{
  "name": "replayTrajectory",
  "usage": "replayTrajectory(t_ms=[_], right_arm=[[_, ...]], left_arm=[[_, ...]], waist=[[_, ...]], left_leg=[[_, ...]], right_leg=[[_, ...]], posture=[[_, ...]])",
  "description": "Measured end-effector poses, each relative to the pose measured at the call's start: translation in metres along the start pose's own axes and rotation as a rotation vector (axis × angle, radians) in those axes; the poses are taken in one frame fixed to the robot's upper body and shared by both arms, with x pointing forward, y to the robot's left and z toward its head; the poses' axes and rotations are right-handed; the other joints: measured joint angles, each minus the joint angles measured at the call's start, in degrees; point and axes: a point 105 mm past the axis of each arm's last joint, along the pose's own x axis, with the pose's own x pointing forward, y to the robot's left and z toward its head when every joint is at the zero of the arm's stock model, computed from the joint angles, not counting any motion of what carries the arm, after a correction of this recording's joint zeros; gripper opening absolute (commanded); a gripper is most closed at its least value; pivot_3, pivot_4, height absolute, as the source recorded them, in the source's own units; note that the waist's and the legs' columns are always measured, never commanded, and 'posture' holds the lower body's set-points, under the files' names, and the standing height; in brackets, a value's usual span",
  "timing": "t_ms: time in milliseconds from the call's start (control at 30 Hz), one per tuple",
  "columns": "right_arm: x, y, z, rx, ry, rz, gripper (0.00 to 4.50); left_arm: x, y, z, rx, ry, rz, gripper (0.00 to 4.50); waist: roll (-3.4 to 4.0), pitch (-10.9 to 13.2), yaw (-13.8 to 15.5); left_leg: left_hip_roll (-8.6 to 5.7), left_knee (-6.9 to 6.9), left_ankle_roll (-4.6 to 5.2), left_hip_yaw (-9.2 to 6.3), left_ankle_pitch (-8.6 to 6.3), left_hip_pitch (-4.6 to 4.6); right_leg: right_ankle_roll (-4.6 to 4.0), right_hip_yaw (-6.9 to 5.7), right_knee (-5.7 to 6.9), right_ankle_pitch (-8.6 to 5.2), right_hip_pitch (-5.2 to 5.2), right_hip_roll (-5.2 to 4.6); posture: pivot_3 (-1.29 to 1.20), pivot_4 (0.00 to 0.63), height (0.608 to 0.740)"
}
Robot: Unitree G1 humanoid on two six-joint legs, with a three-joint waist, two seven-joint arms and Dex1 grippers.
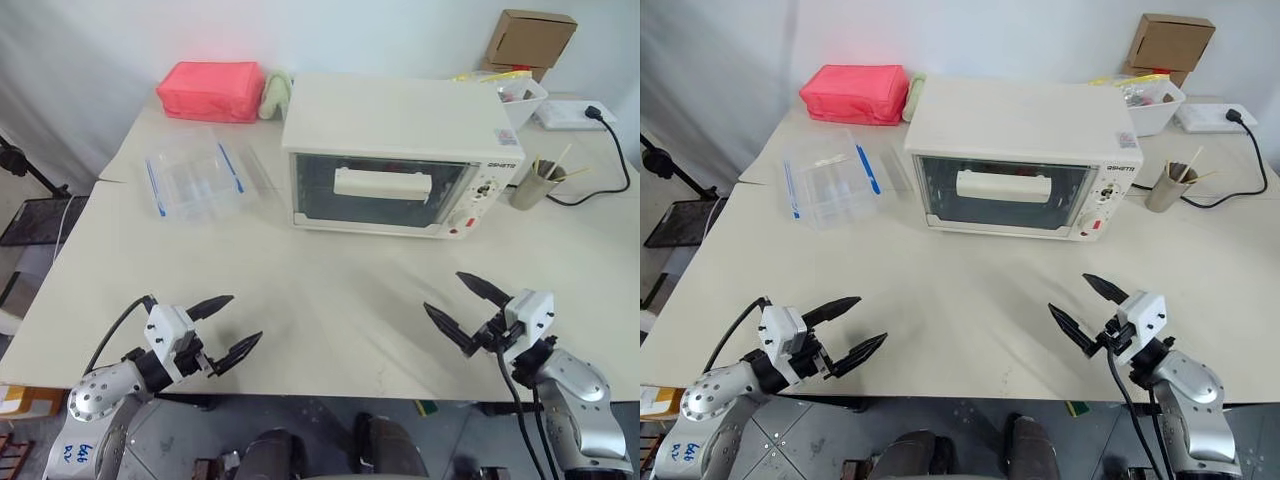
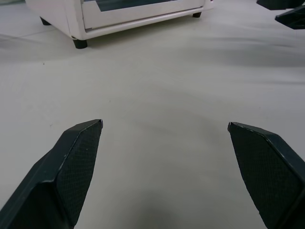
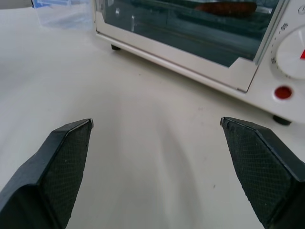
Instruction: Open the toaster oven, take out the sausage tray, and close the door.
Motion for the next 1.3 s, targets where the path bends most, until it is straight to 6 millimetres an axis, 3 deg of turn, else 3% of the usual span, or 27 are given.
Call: replayTrajectory(t_ms=[133,367,500,633,800,900,1000,1100,1300], right_arm=[[0.016,0.005,0.009,0.073,-0.022,0.070,4.50],[0.057,-0.008,0.066,0.033,-0.126,0.177,4.50],[0.073,-0.022,0.074,0.045,-0.141,0.174,4.50],[0.088,-0.021,0.085,0.043,-0.188,0.200,4.50],[0.093,-0.009,0.086,0.044,-0.202,0.252,4.50],[0.087,-0.002,0.082,0.016,-0.185,0.285,4.50],[0.076,0.010,0.069,-0.015,-0.126,0.344,4.50],[0.068,0.017,0.058,-0.082,-0.084,0.376,4.50],[0.061,0.020,0.047,-0.261,-0.049,0.405,4.50]], left_arm=[[0.004,0.005,0.011,-0.023,-0.046,0.004,4.48],[0.015,0.020,0.065,-0.166,-0.213,-0.120,4.48],[0.023,0.022,0.083,-0.160,-0.261,-0.160,4.48],[0.031,0.020,0.089,-0.160,-0.286,-0.179,4.48],[0.034,0.020,0.087,-0.181,-0.290,-0.171,4.48],[0.036,0.026,0.083,-0.215,-0.291,-0.133,4.48],[0.044,0.034,0.091,-0.225,-0.319,-0.120,4.48],[0.051,0.043,0.101,-0.224,-0.350,-0.120,3.90],[0.082,0.060,0.110,-0.263,-0.387,-0.119,2.05]], waist=[[0.00,0.00,-0.13],[0.00,0.00,-0.10],[0.00,0.00,-0.22],[0.00,0.00,-0.23],[0.00,0.01,-0.11],[0.00,0.01,-0.12],[0.00,0.01,-0.05],[0.00,0.01,-0.09],[-0.02,0.01,-0.02]], left_leg=[[0.00,0.02,0.03,0.01,0.02,0.00],[0.01,0.17,-0.01,-0.13,0.02,-0.04],[-0.02,0.19,0.04,-0.09,0.00,-0.11],[-0.02,0.25,0.04,-0.06,0.00,-0.12],[-0.01,0.39,0.04,-0.08,0.00,-0.17],[-0.01,0.41,0.04,-0.12,0.00,-0.17],[-0.01,0.43,0.04,-0.13,0.00,-0.17],[-0.03,0.46,0.04,-0.07,0.00,-0.16],[-0.03,0.52,0.04,-0.04,0.00,-0.16]], right_leg=[[0.00,0.01,0.00,0.00,0.01,-0.02],[0.00,-0.09,0.13,0.00,0.01,0.00],[0.00,-0.24,0.13,0.00,0.00,0.11],[0.01,-0.44,0.13,0.00,0.00,0.22],[0.02,-0.42,0.16,0.01,0.01,0.21],[0.02,-0.36,0.15,0.01,0.04,0.19],[0.02,-0.38,0.17,0.01,0.05,0.21],[0.03,-0.46,0.18,0.01,0.05,0.32],[0.04,-0.66,0.23,0.02,0.05,0.43]], posture=[[0.00,0.150,0.740],[0.00,0.150,0.740],[0.00,0.150,0.740],[0.00,0.150,0.740],[0.00,0.150,0.740],[0.00,0.150,0.740],[0.00,0.150,0.740],[0.00,0.150,0.740],[0.00,0.150,0.740]])
